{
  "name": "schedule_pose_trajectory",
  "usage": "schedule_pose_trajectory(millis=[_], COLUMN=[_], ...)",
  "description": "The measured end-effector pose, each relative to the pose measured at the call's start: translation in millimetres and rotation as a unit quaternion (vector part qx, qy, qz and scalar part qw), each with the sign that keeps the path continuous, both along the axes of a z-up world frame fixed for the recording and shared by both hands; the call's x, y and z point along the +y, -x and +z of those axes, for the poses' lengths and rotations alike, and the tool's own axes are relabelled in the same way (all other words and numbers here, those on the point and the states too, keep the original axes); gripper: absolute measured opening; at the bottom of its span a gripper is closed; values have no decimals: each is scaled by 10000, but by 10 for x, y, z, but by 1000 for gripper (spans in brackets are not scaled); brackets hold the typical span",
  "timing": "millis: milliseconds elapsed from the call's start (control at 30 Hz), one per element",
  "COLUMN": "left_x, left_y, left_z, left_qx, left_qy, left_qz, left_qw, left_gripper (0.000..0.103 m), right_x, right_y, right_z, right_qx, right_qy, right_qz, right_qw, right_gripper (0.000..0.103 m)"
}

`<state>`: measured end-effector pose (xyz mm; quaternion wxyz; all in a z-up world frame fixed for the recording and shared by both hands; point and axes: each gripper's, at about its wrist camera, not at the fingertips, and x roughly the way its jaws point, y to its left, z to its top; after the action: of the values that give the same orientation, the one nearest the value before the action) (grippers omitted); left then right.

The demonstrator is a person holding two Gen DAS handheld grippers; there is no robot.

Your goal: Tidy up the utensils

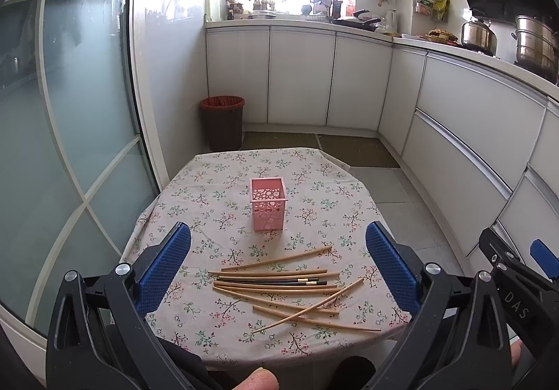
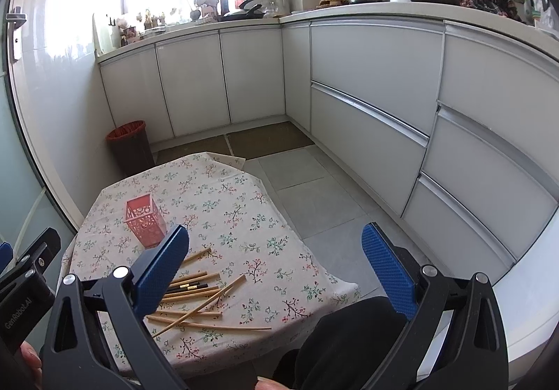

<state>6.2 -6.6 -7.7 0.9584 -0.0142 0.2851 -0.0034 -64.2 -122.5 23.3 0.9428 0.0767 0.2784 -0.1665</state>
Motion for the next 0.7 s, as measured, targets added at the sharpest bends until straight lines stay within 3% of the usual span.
schedule_pose_trajectory(millis=[700], left_x=[-15], left_y=[-47], left_z=[-70], left_qx=[137], left_qy=[-8], left_qz=[-3], left_qw=[9999], left_gripper=[96], right_x=[10], right_y=[-42], right_z=[-52], right_qx=[88], right_qy=[-56], right_qz=[-22], right_qw=[9999], right_gripper=[96])
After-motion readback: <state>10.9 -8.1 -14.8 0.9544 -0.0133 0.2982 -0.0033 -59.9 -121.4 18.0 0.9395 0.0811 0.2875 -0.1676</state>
